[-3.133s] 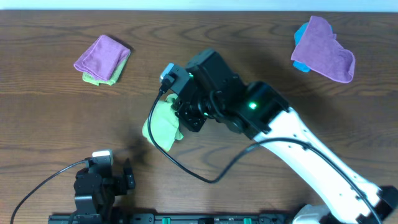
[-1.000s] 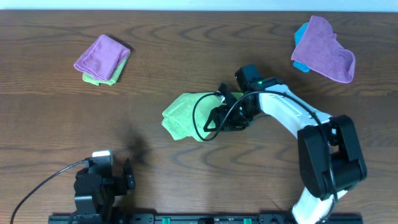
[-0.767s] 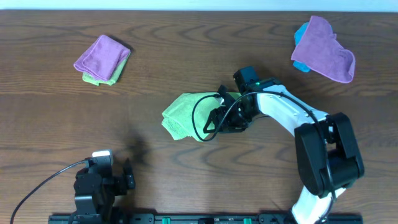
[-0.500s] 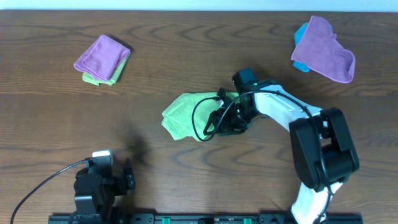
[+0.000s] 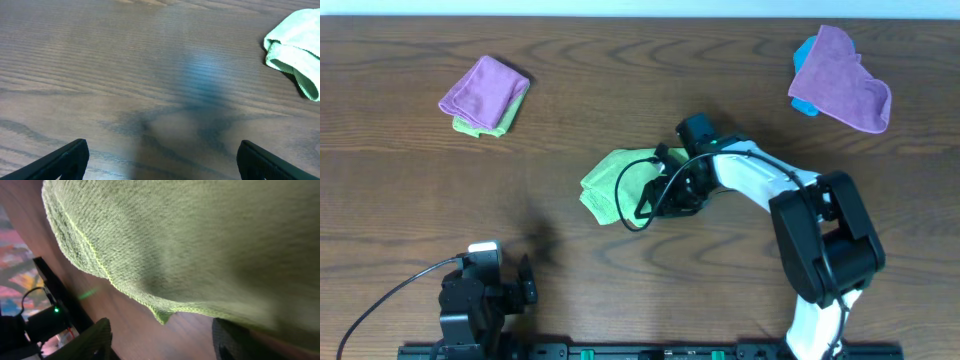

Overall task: Fold the cloth
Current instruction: 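Move the right gripper to the green cloth's right edge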

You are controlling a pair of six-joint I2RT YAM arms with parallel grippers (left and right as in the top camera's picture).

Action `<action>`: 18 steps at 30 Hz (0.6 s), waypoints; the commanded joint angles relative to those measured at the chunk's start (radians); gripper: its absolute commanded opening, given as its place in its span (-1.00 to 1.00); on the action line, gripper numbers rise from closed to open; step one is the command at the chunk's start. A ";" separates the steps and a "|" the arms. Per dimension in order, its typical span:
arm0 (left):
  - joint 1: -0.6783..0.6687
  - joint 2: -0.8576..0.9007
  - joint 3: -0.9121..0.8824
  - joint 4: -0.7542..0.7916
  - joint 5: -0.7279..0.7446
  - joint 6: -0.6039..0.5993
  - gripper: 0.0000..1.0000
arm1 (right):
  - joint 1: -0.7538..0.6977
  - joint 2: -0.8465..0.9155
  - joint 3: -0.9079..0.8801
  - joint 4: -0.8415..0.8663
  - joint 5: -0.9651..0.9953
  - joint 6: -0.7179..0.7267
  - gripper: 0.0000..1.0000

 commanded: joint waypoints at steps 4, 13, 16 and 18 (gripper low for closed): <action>-0.005 -0.006 -0.039 -0.034 -0.015 -0.008 0.91 | 0.045 0.013 -0.006 0.007 0.048 0.018 0.18; -0.005 -0.006 -0.039 -0.034 -0.015 -0.008 0.91 | 0.056 0.013 -0.006 0.010 0.122 0.017 -0.10; -0.005 -0.006 -0.039 -0.034 -0.015 -0.007 0.91 | 0.061 0.014 -0.007 0.018 0.145 0.017 -0.26; -0.005 -0.006 -0.039 -0.034 -0.015 -0.007 0.91 | 0.067 0.019 -0.007 0.029 0.148 0.017 -0.45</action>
